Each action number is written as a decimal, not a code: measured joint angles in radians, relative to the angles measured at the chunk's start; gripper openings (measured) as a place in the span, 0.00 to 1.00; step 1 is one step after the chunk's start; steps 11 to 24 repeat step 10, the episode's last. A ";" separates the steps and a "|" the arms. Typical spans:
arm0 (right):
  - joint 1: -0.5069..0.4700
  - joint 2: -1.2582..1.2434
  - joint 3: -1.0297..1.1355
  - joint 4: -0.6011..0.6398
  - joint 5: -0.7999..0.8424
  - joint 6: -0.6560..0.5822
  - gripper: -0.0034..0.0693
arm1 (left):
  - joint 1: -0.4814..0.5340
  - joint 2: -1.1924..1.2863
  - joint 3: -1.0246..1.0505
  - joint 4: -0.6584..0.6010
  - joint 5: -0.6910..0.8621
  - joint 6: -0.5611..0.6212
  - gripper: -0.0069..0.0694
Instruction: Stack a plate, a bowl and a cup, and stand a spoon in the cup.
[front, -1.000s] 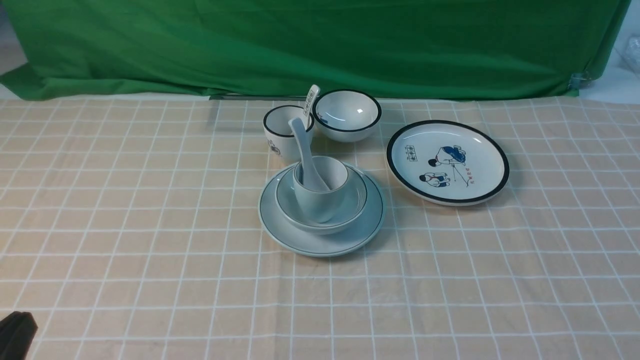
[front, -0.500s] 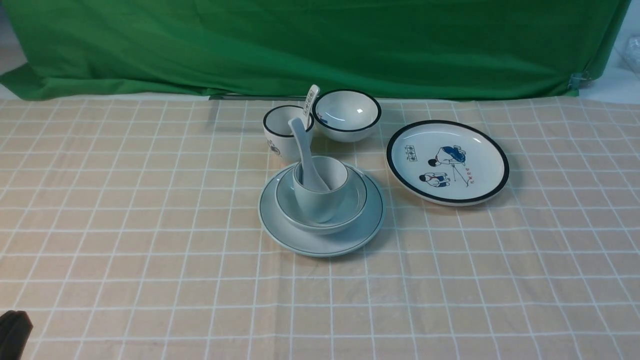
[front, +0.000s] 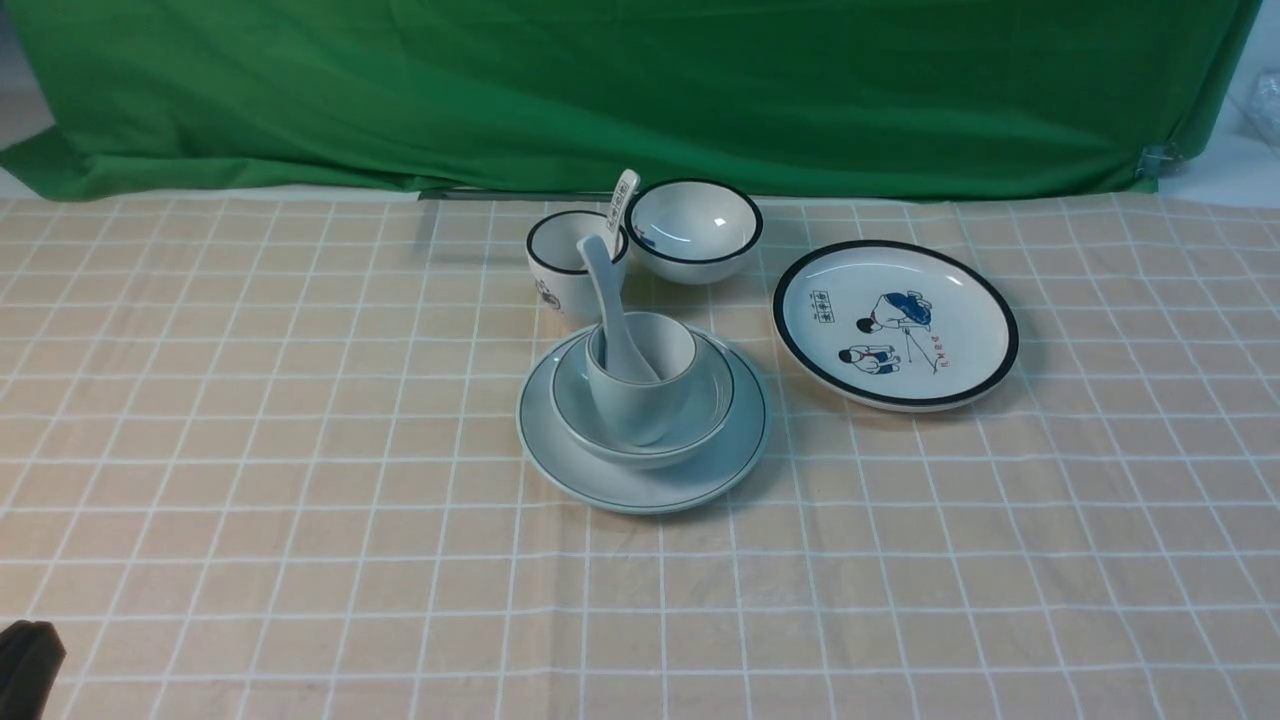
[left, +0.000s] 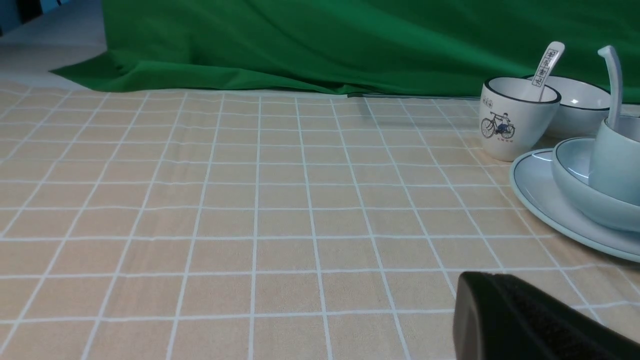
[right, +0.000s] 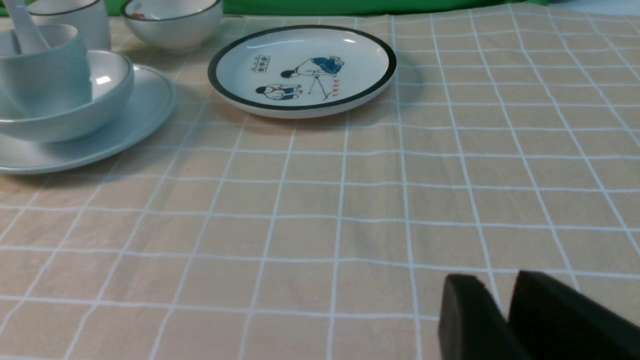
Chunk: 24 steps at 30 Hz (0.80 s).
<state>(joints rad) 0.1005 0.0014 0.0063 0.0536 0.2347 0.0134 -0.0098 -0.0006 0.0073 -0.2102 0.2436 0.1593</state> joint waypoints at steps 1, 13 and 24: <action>0.000 0.000 0.000 0.000 0.000 0.000 0.29 | 0.000 0.000 0.000 0.000 0.000 0.000 0.09; 0.000 0.000 0.000 0.000 0.000 0.000 0.32 | 0.000 0.000 0.000 0.000 0.000 0.001 0.09; 0.000 0.000 0.000 0.000 0.000 0.000 0.32 | 0.000 0.000 0.000 0.000 0.000 0.001 0.09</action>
